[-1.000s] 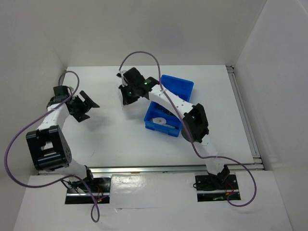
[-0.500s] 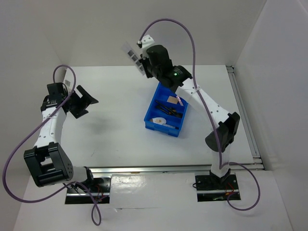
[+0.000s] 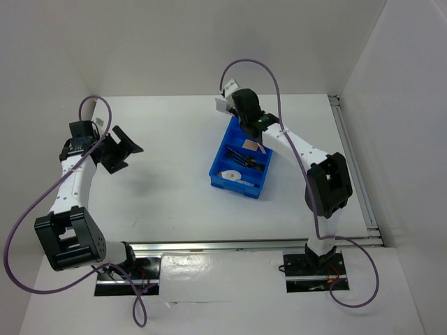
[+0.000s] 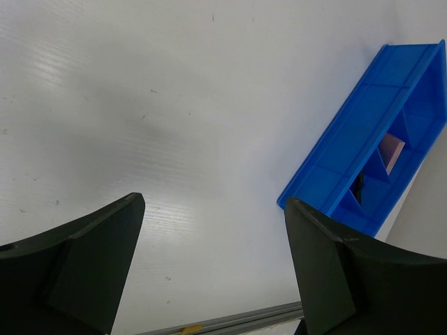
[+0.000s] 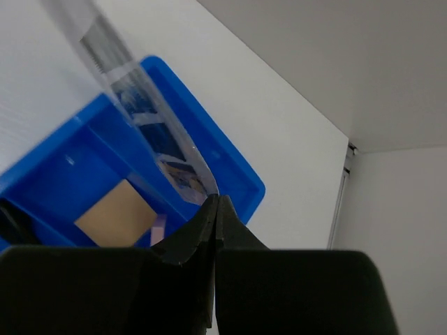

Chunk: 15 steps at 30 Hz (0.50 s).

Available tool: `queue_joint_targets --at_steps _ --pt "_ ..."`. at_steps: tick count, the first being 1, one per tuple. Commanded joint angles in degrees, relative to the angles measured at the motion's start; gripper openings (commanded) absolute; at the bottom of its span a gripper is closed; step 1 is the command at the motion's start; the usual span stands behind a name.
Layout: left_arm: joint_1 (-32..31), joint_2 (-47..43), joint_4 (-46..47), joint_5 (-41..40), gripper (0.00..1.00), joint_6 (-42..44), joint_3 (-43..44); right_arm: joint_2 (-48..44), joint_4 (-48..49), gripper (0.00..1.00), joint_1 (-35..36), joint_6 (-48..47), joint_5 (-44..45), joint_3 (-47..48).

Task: Organize the makeup

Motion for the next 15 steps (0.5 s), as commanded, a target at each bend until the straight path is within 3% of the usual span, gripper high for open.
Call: queue_joint_targets --at_steps 1,15 --pt "-0.1 0.7 -0.4 -0.8 0.95 1.2 1.6 -5.0 9.6 0.00 -3.1 -5.2 2.1 -4.0" --pt "-0.1 4.8 -0.7 -2.6 0.95 -0.4 2.2 -1.9 12.5 0.00 -9.9 -4.5 -1.3 -9.9"
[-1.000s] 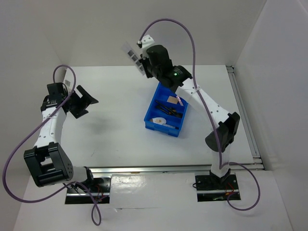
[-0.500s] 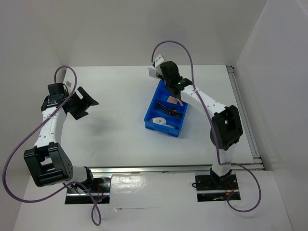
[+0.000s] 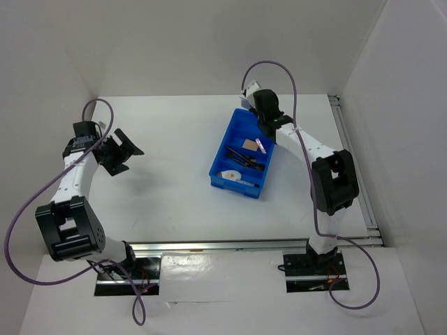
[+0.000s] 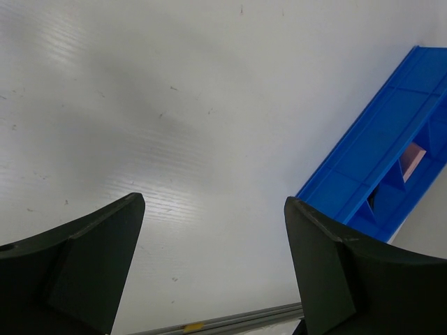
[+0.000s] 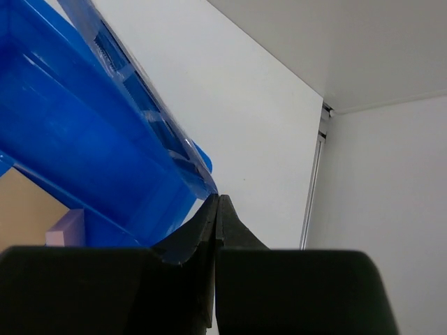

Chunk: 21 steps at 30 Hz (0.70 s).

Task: Organize the makeup

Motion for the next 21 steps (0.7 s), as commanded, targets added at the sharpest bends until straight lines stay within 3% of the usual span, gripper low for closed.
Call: queue_joint_targets --at_steps 1,11,21 --pt "-0.1 1.0 -0.6 -1.3 0.95 -0.3 2.8 -1.4 4.8 0.00 -0.2 0.3 -0.8 -0.6" --pt "-0.1 0.3 -4.8 -3.3 0.95 -2.9 2.6 -8.2 -0.1 0.00 -0.7 5.9 -3.2 -3.7" --pt "-1.8 2.1 -5.3 -6.3 0.95 -5.8 1.5 -7.1 -4.8 0.00 -1.4 6.4 -4.3 -3.1"
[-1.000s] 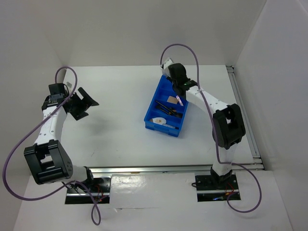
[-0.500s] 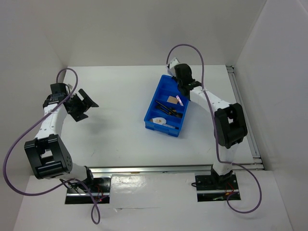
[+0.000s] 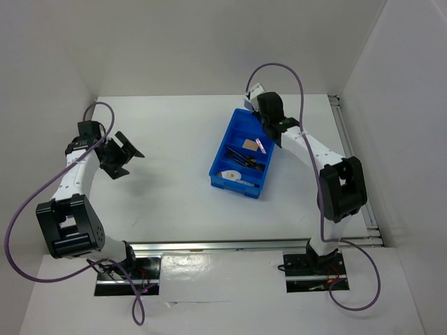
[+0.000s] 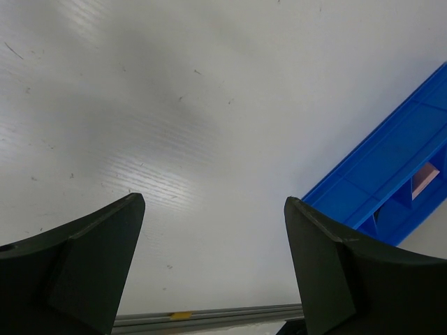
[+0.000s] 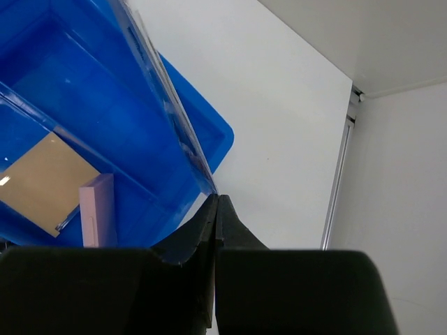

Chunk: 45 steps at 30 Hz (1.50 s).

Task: Organize the makeup

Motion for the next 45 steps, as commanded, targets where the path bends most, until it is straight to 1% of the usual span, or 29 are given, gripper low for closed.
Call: queue_joint_targets --at_steps 1,6,12,25,32,39,45 --pt "-0.2 0.8 -0.7 -1.0 0.95 -2.0 0.2 -1.6 -0.8 0.00 -0.9 1.1 -1.3 0.7" --pt "-1.4 2.8 -1.4 -2.2 0.94 -2.6 0.9 0.3 -2.0 0.00 -0.9 2.2 -2.4 1.2" --pt "-1.4 4.6 -1.9 -3.4 0.94 -2.1 2.8 0.8 -2.0 0.00 -1.4 2.7 -2.9 -1.3" --pt "-1.4 4.1 -1.9 -4.4 0.94 -1.5 2.8 3.7 -0.8 0.00 -1.9 4.5 -4.5 -0.7" --pt "-1.4 4.1 -1.9 -4.4 0.94 -1.0 2.8 4.8 -1.4 0.00 -1.9 5.6 -6.7 2.0" --pt "-1.4 3.6 -1.9 -5.0 0.94 -0.5 2.8 7.5 -1.4 0.00 0.6 6.2 -7.9 4.7" --pt "-1.4 3.6 -2.4 -5.0 0.94 -0.5 3.3 8.5 -0.8 0.00 0.6 6.2 -8.5 4.6"
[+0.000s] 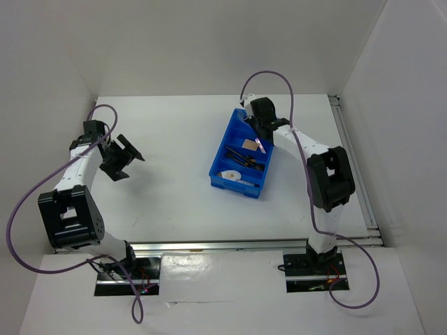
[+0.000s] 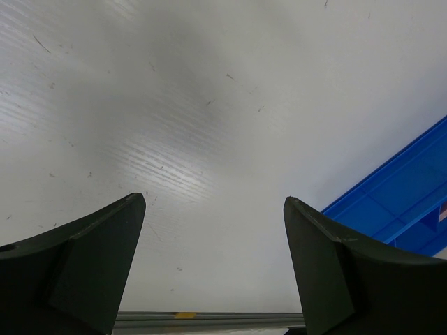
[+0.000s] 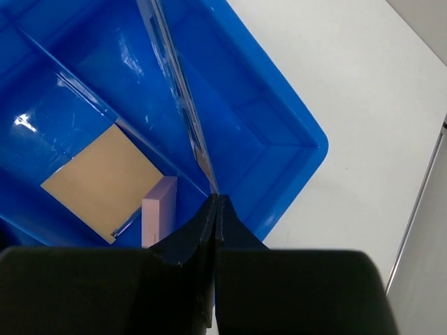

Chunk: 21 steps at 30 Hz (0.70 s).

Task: Organize the makeup

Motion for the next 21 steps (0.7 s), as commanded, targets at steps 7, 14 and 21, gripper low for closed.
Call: queue_joint_targets --at_steps 7,14,21 --pt "-0.1 -0.1 -0.5 -0.4 0.94 0.9 2.0 0.5 2.7 0.00 0.3 1.1 0.1 0.9" --pt "-0.1 -0.1 0.0 -0.4 0.94 0.9 1.5 0.5 3.2 0.22 -0.2 1.7 2.8 0.9" --pt "-0.6 -1.2 0.0 0.7 0.94 0.9 2.0 -1.4 0.5 0.88 -0.2 3.8 3.9 5.7"
